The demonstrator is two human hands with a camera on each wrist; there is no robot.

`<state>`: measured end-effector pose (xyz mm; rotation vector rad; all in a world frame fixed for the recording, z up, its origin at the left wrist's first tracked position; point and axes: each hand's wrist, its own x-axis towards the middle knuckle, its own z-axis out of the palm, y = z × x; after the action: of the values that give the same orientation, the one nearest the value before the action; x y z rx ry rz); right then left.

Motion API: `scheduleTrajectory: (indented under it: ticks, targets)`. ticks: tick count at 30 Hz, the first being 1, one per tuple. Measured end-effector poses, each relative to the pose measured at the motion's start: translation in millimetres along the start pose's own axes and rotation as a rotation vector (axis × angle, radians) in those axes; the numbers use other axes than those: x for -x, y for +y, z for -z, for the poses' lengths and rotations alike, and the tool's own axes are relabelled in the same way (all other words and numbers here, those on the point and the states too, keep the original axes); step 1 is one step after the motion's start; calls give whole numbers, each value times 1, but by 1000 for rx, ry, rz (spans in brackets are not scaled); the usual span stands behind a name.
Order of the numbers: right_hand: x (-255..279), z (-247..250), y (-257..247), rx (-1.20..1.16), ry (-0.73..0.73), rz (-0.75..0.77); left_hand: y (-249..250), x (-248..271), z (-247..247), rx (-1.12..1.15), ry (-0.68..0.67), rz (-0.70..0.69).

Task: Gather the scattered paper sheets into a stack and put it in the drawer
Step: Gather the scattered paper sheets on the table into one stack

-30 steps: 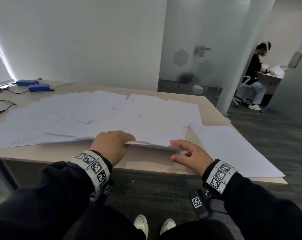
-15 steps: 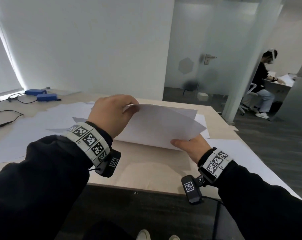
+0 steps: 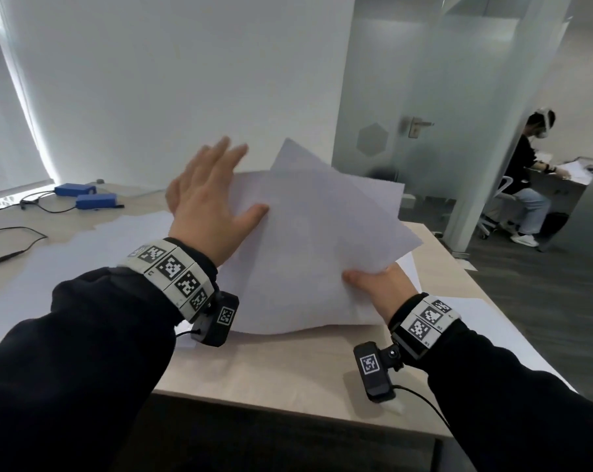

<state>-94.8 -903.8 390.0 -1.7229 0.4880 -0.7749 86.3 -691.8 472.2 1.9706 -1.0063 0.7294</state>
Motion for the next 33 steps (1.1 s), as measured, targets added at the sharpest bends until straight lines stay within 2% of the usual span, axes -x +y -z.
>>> scheduleTrajectory:
  ticks: [2,4,7,9,12,20,26,29,33]
  targets:
    - [-7,6,-1,-21,69,-16,-11,3,-1,7,-28,179]
    - [-15,12,0,-65,130,-37,-29,5,-9,120,-82,357]
    - [-23,18,-2,-126,146,-62,-44,10,-20,572,-317,594]
    - [-26,18,-5,-140,136,-55,-41,16,-25,793,-448,684]
    - [-29,19,-13,-154,146,-26,-36,22,-36,857,-432,660]
    - [-40,22,-56,-228,55,32,-35,5,-52,888,-175,696]
    - [-29,26,-37,-104,25,-68,-27,15,-56,942,-143,775]
    - [-24,23,-23,-52,72,-69,-26,20,-59,932,-135,812]
    - [-40,24,-23,-151,111,-77,-18,16,-54,970,-113,858]
